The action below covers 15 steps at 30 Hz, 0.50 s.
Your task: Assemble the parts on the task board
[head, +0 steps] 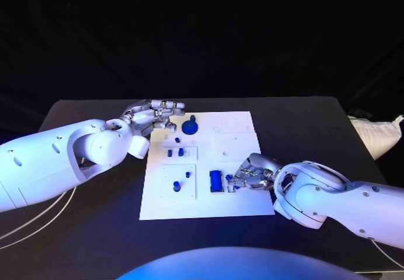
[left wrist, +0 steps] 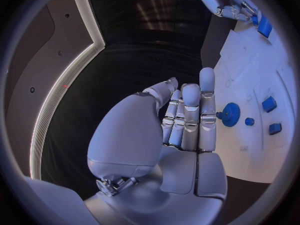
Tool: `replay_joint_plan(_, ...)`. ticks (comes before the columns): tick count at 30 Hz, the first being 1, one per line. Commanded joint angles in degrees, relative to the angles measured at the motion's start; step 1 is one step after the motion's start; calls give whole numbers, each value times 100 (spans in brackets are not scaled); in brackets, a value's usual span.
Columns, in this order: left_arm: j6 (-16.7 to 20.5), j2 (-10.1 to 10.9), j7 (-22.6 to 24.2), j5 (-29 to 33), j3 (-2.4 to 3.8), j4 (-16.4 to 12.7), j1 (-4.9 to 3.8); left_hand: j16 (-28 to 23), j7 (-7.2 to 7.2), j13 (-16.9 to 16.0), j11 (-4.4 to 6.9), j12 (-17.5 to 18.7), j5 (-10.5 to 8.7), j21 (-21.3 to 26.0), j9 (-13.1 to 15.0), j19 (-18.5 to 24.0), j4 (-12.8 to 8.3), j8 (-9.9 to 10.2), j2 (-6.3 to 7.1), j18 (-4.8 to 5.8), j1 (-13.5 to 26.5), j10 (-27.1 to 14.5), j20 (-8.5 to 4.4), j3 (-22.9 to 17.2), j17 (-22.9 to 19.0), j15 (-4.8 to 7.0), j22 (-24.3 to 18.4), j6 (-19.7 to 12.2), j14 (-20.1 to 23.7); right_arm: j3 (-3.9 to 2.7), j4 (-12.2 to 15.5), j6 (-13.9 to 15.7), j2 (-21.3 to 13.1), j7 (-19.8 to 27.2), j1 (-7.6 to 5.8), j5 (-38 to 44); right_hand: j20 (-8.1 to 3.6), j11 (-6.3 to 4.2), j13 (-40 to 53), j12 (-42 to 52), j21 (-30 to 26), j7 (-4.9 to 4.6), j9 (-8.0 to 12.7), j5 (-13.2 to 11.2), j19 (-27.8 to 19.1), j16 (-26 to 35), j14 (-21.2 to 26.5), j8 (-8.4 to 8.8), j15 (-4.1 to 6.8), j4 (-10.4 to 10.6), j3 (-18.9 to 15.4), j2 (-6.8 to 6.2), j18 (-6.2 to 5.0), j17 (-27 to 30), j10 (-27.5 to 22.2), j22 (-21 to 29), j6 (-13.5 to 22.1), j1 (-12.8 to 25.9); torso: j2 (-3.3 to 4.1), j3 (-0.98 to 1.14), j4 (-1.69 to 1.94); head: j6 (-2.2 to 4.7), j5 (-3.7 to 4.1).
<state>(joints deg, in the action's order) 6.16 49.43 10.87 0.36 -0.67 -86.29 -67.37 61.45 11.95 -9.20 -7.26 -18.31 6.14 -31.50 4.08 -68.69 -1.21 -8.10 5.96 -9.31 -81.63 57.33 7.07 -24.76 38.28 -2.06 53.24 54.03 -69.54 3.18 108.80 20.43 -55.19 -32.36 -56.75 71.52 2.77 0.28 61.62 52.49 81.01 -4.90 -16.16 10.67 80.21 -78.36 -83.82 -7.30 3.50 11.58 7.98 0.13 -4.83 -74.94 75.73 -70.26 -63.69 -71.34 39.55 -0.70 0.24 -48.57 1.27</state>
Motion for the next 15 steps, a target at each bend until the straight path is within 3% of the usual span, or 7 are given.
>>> replay_joint_plan(1,-117,-10,13,-29,3,-13,0,35,-11,-1,-6,-28,21,28,3,16,-30,-22,-7,-110,26,-38,32,13,-9,7,5,-37,33,3,-12,-322,53,-186,17,522,-3,10,-7,-32,-35,-2,-15,55,-50,26,-354,-11,4,70,-14,-9,52,-107,-1,0,-34,99,-6,-1,0,-4,-1)
replay_joint_plan(15,-128,-9,-23,-40,3,-9,0,38,-11,-1,-5,-41,24,27,5,18,-44,-29,-11,-112,10,-49,32,5,-12,8,7,-44,38,4,-14,-422,123,-214,44,1203,-32,-42,118,135,6,65,-148,242,1,-21,-371,-119,43,229,-166,30,70,-165,106,-87,-173,251,-4,-3,2,-15,3)
